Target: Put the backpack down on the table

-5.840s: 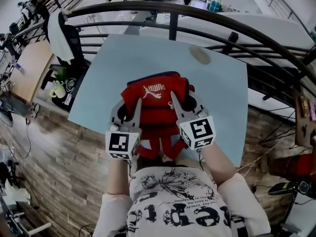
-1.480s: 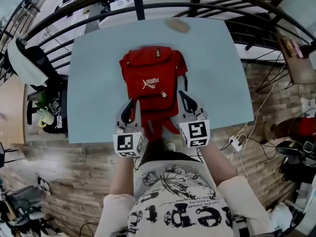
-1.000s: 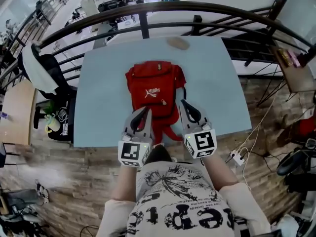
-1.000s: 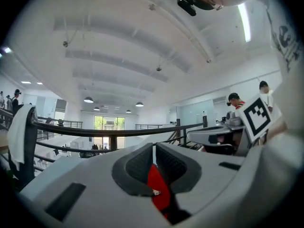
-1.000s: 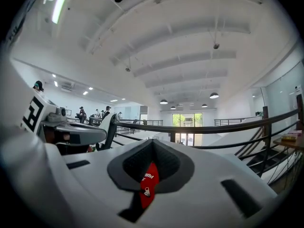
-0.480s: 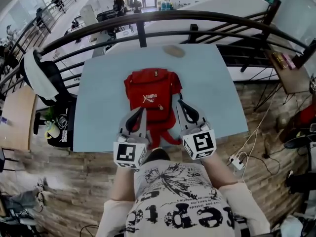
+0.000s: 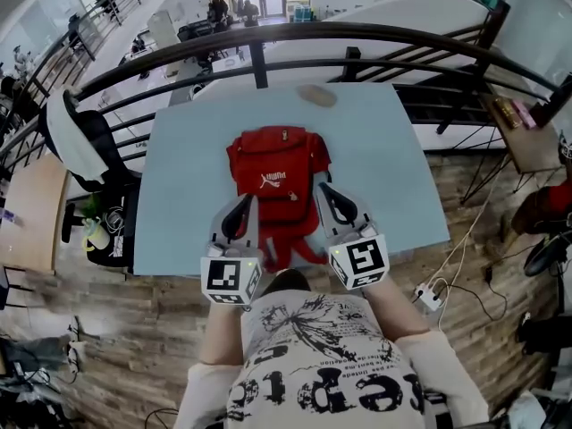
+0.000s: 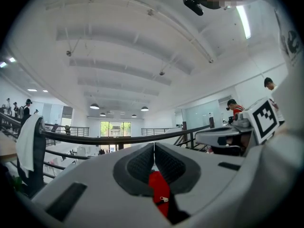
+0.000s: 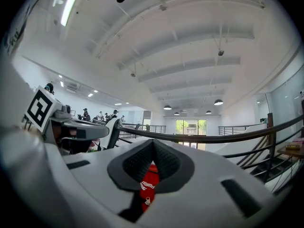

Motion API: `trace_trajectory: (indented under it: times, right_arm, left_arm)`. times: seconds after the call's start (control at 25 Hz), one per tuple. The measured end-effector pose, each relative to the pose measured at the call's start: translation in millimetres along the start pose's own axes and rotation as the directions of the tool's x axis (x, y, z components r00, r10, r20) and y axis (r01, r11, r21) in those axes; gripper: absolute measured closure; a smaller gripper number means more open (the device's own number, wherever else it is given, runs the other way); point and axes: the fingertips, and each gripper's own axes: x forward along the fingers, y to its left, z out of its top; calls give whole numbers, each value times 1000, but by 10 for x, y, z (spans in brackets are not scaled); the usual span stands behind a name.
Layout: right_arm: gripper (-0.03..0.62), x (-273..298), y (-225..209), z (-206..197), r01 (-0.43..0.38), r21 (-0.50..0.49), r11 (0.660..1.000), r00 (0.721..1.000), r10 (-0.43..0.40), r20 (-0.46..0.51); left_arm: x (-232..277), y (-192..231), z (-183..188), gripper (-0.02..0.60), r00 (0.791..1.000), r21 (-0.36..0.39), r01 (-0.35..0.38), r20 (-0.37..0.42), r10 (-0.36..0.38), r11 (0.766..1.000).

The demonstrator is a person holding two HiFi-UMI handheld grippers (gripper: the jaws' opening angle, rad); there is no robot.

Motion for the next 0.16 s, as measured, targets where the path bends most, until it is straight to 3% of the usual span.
trace_trajectory:
  times: [0.16]
  right_arm:
    - [603, 19, 39, -23, -8, -9, 1000, 1000, 8, -4]
  left_arm:
    - [-20, 47, -15, 569, 1000, -11, -8, -3, 8, 1000]
